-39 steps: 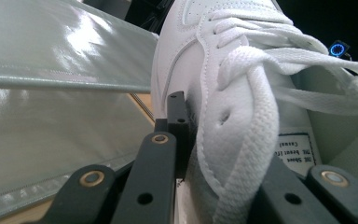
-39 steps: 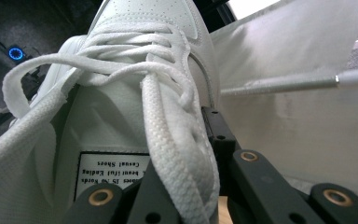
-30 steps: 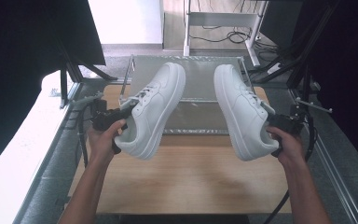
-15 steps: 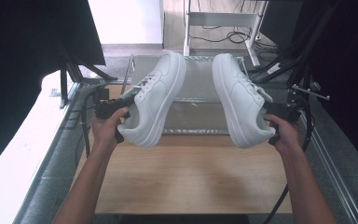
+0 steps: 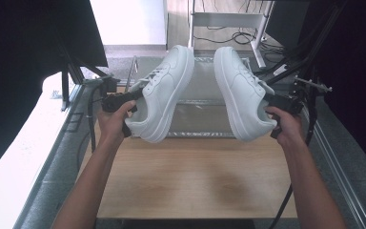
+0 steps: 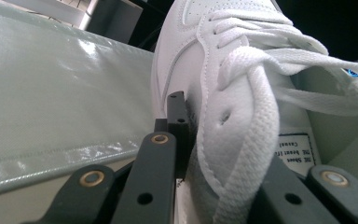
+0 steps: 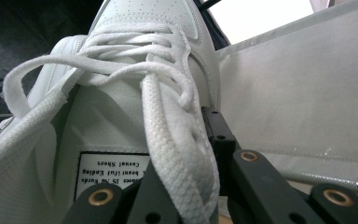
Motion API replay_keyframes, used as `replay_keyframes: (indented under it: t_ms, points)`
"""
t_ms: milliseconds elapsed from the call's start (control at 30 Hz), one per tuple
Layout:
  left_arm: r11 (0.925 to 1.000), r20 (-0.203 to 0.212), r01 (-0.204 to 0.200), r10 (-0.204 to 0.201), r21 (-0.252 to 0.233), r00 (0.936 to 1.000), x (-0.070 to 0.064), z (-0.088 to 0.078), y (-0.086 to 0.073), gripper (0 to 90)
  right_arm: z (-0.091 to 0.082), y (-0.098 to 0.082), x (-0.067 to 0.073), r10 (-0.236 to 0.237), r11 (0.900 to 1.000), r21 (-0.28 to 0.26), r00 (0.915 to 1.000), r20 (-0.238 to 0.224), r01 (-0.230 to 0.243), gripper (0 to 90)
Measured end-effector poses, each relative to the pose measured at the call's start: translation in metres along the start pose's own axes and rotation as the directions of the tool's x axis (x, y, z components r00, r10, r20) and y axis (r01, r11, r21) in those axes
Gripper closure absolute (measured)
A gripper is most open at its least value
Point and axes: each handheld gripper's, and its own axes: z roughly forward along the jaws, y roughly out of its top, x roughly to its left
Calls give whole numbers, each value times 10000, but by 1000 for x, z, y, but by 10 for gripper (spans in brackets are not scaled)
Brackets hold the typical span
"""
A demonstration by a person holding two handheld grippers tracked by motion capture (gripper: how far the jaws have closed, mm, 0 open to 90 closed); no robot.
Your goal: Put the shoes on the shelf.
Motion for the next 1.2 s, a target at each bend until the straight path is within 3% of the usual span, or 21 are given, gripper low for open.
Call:
replay_keyframes:
  t_ms: [367,733,1200]
  points:
    - [9999,-195,118,-118,0,9997,4,14,11,838,15,6,-1,237,9997,41,9995,222,-238,863]
    - [9996,-444,298,-299,-24,9986,6,22,20,838,27,14,1,192,9998,-9,9987,478,-192,863]
    - [9995,-668,295,-287,121,9974,-1,34,39,837,41,31,4,246,9997,-83,9954,923,-239,863]
